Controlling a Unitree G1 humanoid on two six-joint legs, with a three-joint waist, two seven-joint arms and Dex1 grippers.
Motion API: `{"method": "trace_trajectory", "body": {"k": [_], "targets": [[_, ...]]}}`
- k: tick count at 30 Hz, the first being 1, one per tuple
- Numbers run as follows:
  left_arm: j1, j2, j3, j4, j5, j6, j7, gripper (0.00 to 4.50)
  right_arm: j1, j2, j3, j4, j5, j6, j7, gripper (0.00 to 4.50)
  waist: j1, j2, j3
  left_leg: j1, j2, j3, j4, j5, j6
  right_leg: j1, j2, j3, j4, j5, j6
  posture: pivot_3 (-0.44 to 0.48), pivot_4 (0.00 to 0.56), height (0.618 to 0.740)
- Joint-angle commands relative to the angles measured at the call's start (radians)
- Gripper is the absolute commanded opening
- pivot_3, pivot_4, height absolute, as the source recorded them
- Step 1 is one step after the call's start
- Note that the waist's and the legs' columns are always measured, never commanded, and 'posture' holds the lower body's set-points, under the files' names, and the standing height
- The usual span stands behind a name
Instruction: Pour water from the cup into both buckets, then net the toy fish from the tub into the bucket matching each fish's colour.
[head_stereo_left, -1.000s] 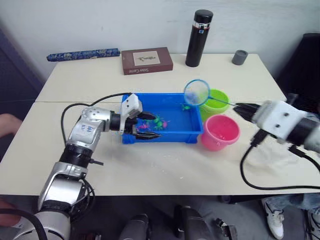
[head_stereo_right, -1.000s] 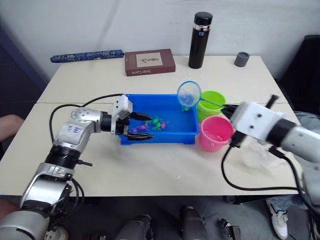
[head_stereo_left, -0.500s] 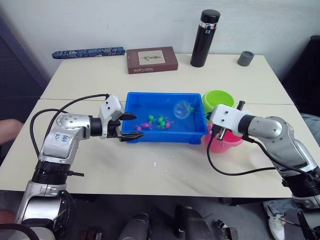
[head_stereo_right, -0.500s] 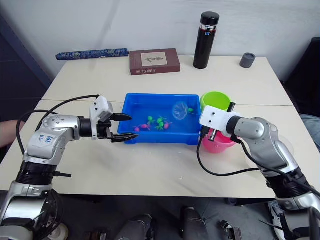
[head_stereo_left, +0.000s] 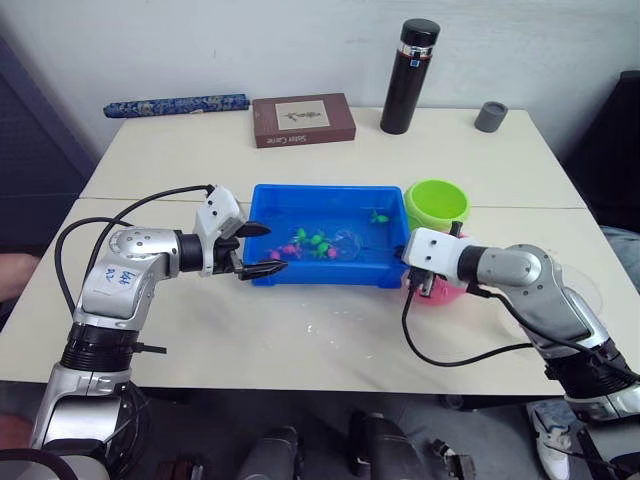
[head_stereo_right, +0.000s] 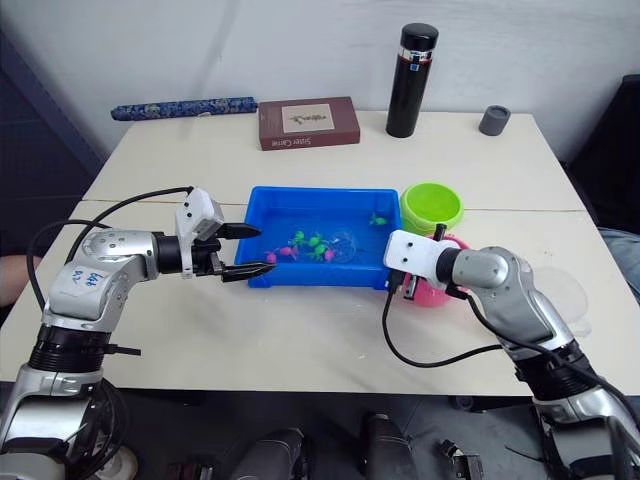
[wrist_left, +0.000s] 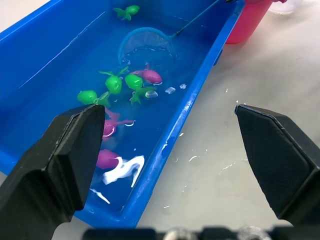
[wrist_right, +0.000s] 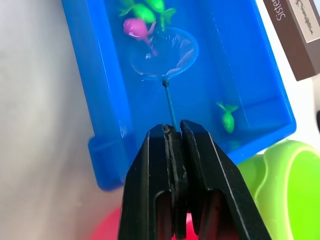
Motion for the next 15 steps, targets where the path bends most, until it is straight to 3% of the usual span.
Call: {"method": "trace_trajectory", "body": {"k": [1,9,15], "targets": [[-0.024,0.008,0.013,-0.013,-0.014,-0.02,-0.003,4.48,0.018,0.0,-0.074,-0.079,0.073,0.1,0.018,0.0,0.001,0.0,0.0,0.0,0.0,0.0,0.0,0.0,0.0,0.0,0.0,0.0,0.0,0.0,0.0,0.0,0.15,0.74],[-0.047,-0.017,-0.007,0.035,-0.004,-0.057,-0.011,4.48,0.053,-0.009,-0.168,-0.192,0.223,0.35,0.034,0.0,0.0,0.0,0.0,0.0,0.0,0.0,0.0,0.0,0.0,0.0,0.0,0.0,0.0,0.0,0.0,0.0,0.15,0.74],[-0.032,0.02,-0.051,0.099,0.044,-0.131,-0.064,4.48,0.017,-0.081,-0.07,-0.162,0.074,0.158,0.01,0.0,-0.001,0.0,0.0,0.0,0.0,0.0,0.0,0.0,0.0,0.0,0.0,0.0,0.0,0.0,0.0,0.0,0.15,0.74]]}}
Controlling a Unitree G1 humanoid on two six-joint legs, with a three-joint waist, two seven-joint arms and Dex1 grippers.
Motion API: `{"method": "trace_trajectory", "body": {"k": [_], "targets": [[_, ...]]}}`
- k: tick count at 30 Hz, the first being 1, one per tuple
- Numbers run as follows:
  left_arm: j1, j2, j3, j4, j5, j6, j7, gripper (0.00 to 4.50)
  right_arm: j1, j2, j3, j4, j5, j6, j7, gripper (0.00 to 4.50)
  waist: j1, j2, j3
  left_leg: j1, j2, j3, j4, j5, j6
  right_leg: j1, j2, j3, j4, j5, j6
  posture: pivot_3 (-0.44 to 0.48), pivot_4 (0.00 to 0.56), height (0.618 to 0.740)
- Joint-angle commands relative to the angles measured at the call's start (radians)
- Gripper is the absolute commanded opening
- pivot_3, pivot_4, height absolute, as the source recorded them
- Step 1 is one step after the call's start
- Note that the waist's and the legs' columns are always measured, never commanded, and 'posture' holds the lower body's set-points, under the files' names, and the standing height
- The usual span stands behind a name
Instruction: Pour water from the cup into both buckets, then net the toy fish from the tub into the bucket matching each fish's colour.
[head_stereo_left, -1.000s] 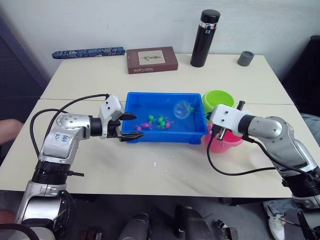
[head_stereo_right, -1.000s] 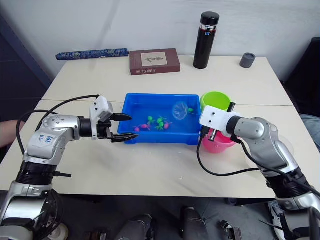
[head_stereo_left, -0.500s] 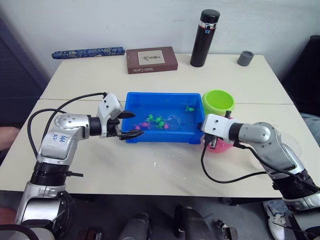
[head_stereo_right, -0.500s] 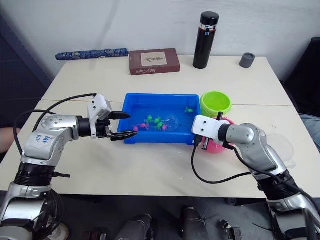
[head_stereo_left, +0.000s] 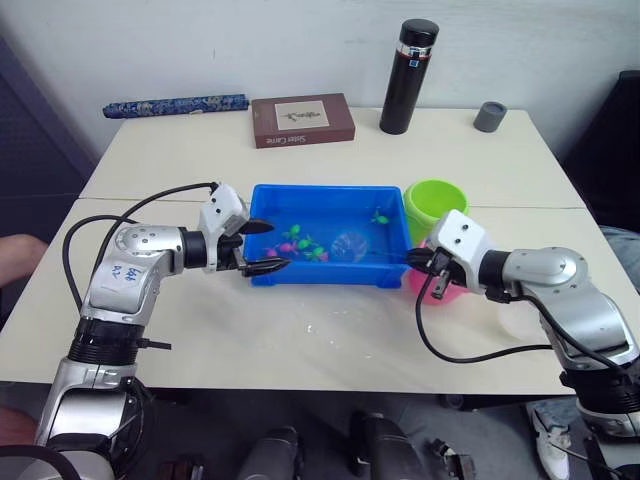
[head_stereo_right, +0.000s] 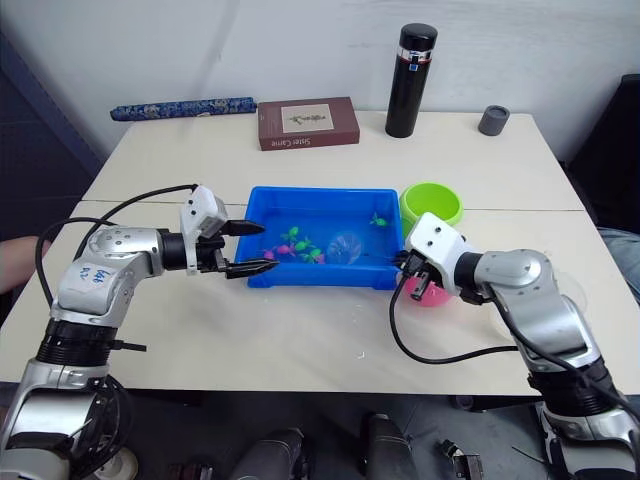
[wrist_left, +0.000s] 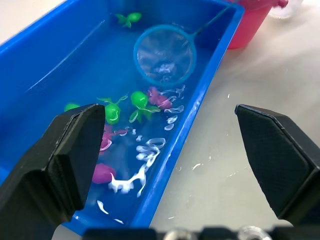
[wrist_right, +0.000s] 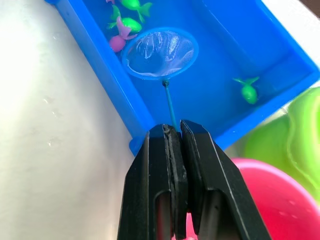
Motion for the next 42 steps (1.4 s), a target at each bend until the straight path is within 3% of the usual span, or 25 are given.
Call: {"method": "trace_trajectory", "body": {"k": [1,13,24,31,42], "targets": [[-0.005,0.032,-0.011,0.008,0.018,-0.046,-0.036,4.48,-0.04,-0.027,0.062,0.007,-0.098,-0.144,-0.015,0.0,-0.003,0.0,0.0,0.0,0.0,0.0,0.0,0.0,0.0,0.0,0.0,0.0,0.0,0.0,0.0,0.0,0.15,0.74],[0.015,0.064,0.02,-0.009,0.004,-0.033,-0.033,4.48,-0.096,0.016,0.165,0.085,-0.138,-0.248,0.046,0.0,-0.002,0.0,0.0,0.0,0.0,0.0,0.0,0.0,0.0,0.0,0.0,0.0,0.0,0.0,0.0,0.0,0.15,0.74],[0.033,0.075,0.049,-0.025,-0.005,-0.019,-0.011,4.48,-0.108,0.107,0.032,0.013,0.096,0.065,0.071,0.0,0.0,0.0,0.0,0.0,0.0,0.0,0.0,0.0,0.0,0.0,0.0,0.0,0.0,0.0,0.0,0.0,0.15,0.74],[0.066,0.135,0.052,0.005,0.005,-0.035,-0.052,4.48,-0.142,0.056,0.144,0.068,-0.075,-0.178,0.042,0.0,-0.008,0.0,0.0,0.0,0.0,0.0,0.0,0.0,0.0,0.0,0.0,0.0,0.0,0.0,0.0,0.0,0.15,0.74],[0.102,0.208,0.08,-0.011,-0.009,0.003,-0.064,4.48,-0.223,0.195,0.218,0.167,-0.135,-0.308,0.02,0.0,-0.025,0.0,0.0,0.0,0.0,0.0,-0.002,0.0,0.0,-0.001,0.0,0.0,0.0,0.0,0.0,0.0,0.15,0.74]]}}
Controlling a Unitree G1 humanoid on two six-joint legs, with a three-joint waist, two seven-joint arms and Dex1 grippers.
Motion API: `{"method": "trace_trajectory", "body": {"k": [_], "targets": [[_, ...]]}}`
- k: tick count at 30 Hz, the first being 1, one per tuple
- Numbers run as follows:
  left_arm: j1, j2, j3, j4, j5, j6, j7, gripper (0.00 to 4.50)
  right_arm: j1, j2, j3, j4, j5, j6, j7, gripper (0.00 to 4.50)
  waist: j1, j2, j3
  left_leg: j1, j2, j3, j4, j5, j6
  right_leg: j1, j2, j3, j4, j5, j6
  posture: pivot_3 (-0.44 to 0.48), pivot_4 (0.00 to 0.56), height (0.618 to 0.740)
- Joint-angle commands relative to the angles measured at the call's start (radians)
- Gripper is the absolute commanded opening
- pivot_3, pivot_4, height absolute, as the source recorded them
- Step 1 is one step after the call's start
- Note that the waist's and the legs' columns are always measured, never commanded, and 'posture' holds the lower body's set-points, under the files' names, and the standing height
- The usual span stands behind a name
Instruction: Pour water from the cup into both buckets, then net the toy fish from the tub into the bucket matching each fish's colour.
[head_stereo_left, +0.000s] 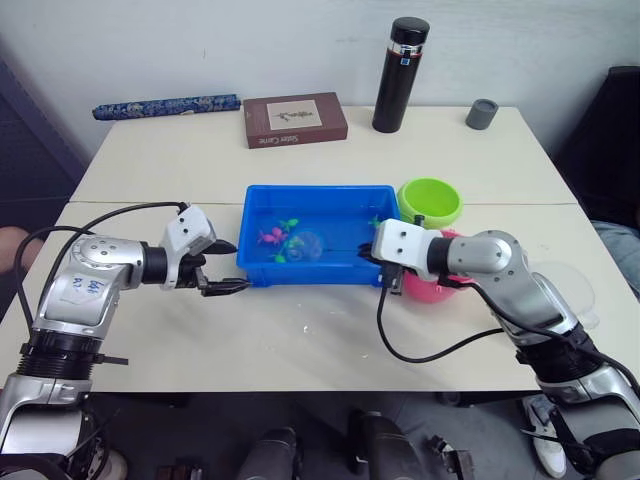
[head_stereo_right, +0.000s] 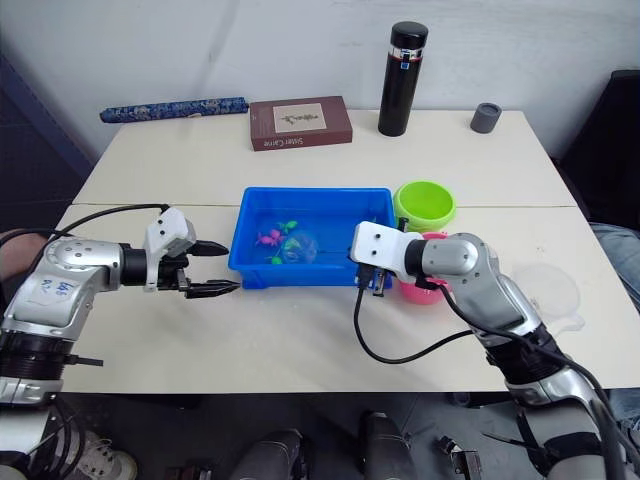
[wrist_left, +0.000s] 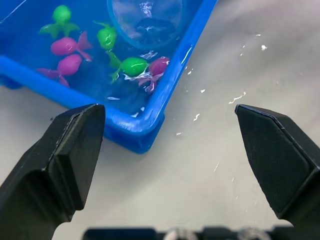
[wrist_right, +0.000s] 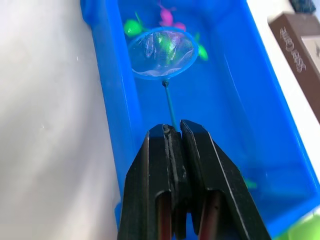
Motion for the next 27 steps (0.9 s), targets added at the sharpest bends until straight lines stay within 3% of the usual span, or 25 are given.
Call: {"method": "trace_trajectory", "body": {"k": [1,12,27], "targets": [[0.013,0.027,0.04,-0.022,-0.014,0.01,0.004,4.48,-0.036,0.039,-0.006,-0.006,-0.001,-0.021,-0.01,0.0,0.0,0.0,0.0,0.0,0.0,0.0,0.0,0.0,0.0,0.0,0.0,0.0,0.0,0.0,0.0,0.0,0.15,0.74],[0.064,0.075,0.086,-0.108,-0.038,0.076,0.011,4.48,-0.091,0.131,0.079,0.128,-0.118,-0.142,-0.06,0.0,-0.002,0.0,0.0,0.0,0.0,0.0,0.0,0.0,0.0,0.0,0.0,0.0,0.0,0.0,0.0,0.0,0.15,0.74],[0.074,0.114,0.102,-0.162,-0.059,0.138,0.016,4.48,-0.103,0.133,0.093,0.215,-0.24,-0.284,-0.094,0.0,-0.004,0.0,0.0,0.0,0.0,0.0,-0.001,0.0,0.0,0.0,0.0,0.0,0.0,0.0,0.0,0.0,0.15,0.74]]}}
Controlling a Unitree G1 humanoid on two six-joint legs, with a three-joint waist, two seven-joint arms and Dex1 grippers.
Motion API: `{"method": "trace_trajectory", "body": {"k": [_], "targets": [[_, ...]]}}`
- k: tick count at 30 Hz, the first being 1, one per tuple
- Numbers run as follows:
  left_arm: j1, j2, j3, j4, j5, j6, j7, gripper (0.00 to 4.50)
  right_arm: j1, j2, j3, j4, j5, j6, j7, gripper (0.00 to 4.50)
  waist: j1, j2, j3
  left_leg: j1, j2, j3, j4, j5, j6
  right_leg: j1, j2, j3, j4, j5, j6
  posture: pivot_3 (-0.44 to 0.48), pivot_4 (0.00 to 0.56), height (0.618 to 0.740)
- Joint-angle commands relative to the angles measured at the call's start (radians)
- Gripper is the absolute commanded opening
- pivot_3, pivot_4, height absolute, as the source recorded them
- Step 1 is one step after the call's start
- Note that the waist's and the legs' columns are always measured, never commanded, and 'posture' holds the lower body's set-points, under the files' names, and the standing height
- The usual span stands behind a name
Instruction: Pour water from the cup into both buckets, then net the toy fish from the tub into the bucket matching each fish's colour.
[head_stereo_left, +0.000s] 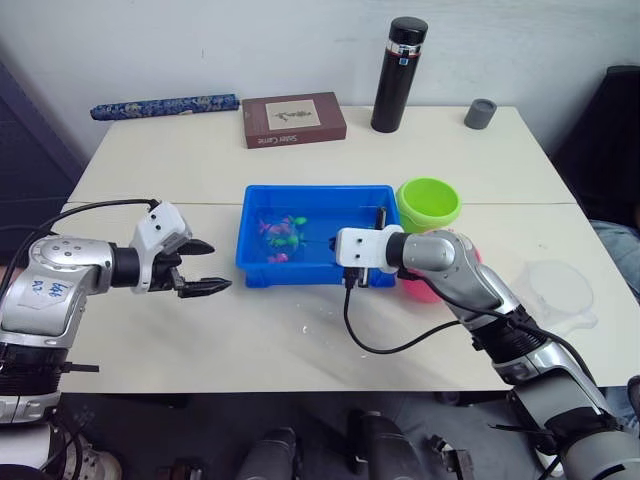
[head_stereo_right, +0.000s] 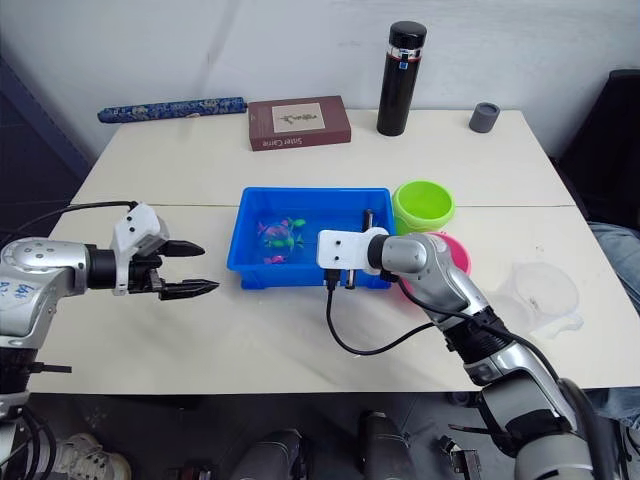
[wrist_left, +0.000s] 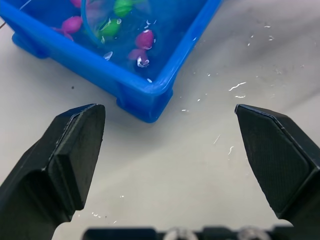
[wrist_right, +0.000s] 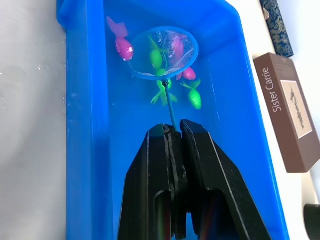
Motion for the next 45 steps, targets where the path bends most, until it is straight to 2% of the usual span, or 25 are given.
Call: {"method": "trace_trajectory", "body": {"k": [1,4,7,12,16,20,25,30,34,38,45], "targets": [[-0.006,0.021,0.023,-0.032,-0.01,0.004,0.006,4.48,0.005,-0.009,-0.008,-0.026,0.005,-0.035,0.025,0.0,0.0,0.0,0.0,0.0,0.0,0.0,0.0,0.0,0.0,0.0,0.0,0.0,0.0,0.0,0.0,0.0,0.15,0.74],[-0.013,0.015,0.018,-0.033,-0.01,0.007,0.01,4.48,0.026,0.001,-0.015,-0.046,0.029,-0.017,0.051,0.0,0.0,0.0,0.0,0.0,0.0,0.0,0.0,0.0,0.0,0.0,0.0,0.0,0.0,0.0,0.0,0.0,0.15,0.74],[-0.019,0.01,0.015,-0.032,-0.011,0.006,0.015,4.48,0.055,0.051,-0.056,-0.092,0.115,0.11,0.08,0.0,0.001,0.0,0.0,0.0,0.0,0.0,0.0,0.0,0.0,0.0,0.0,0.0,0.0,0.0,0.0,0.0,0.15,0.74],[-0.031,-0.001,0.007,-0.022,-0.007,-0.002,0.022,4.48,0.086,0.102,-0.122,-0.18,0.253,0.391,0.123,0.0,0.001,0.0,0.0,0.0,0.001,0.0,-0.001,0.0,0.0,0.0,0.0,0.0,0.0,0.0,0.0,0.0,0.15,0.74],[-0.053,-0.019,-0.001,-0.001,-0.004,-0.021,0.026,4.48,0.089,0.134,-0.206,-0.282,0.416,0.715,0.138,0.0,0.003,0.0,0.0,0.0,0.001,0.0,-0.001,0.0,0.0,0.0,0.0,0.0,0.0,0.0,0.0,0.0,0.15,0.74],[-0.099,-0.068,0.0,0.036,-0.02,-0.025,0.038,4.48,0.073,0.133,-0.285,-0.344,0.494,0.883,0.088,0.0,0.006,0.0,0.0,0.0,0.0,0.0,-0.001,0.0,0.0,0.0,0.0,0.0,0.0,0.0,0.0,0.0,0.15,0.74],[-0.171,-0.145,0.012,0.081,-0.072,-0.005,0.028,4.48,0.082,0.077,-0.36,-0.425,0.54,0.976,0.031,0.0,0.005,0.0,0.0,0.0,0.0,0.0,-0.001,0.0,0.0,0.0,0.0,0.0,0.0,0.0,0.0,0.0,0.15,0.74],[-0.241,-0.214,-0.007,0.135,-0.125,-0.012,-0.027,4.48,0.138,-0.001,-0.515,-0.591,0.631,1.118,-0.007,0.0,0.007,0.0,0.0,-0.001,0.0,-0.001,-0.001,0.0,0.0,0.0,-0.001,0.0,0.0,0.0,0.0,0.0,0.15,0.74],[-0.315,-0.289,-0.06,0.222,-0.123,-0.061,-0.085,4.48,0.226,-0.061,-0.71,-0.773,0.709,1.258,-0.037,0.0,0.01,0.0,0.0,-0.001,0.0,0.0,-0.001,0.0,0.0,0.0,-0.001,0.0,0.0,0.0,0.0,0.0,0.15,0.74],[-0.387,-0.357,-0.1,0.314,-0.106,-0.108,-0.12,4.48,0.299,-0.107,-0.847,-0.886,0.765,1.337,-0.058,0.0,0.021,0.0,0.0,-0.001,-0.001,0.0,-0.001,0.0,0.0,0.0,-0.001,0.0,0.0,0.0,0.0,0.0,0.15,0.74],[-0.501,-0.496,-0.176,0.436,-0.092,-0.18,-0.213,4.48,0.542,-0.159,-1.151,-1.109,0.786,1.37,-0.083,0.0,0.033,0.0,0.0,-0.001,-0.001,0.0,-0.001,0.0,0.001,0.001,-0.001,0.001,0.0,0.0,0.001,0.0,0.15,0.74]]}}
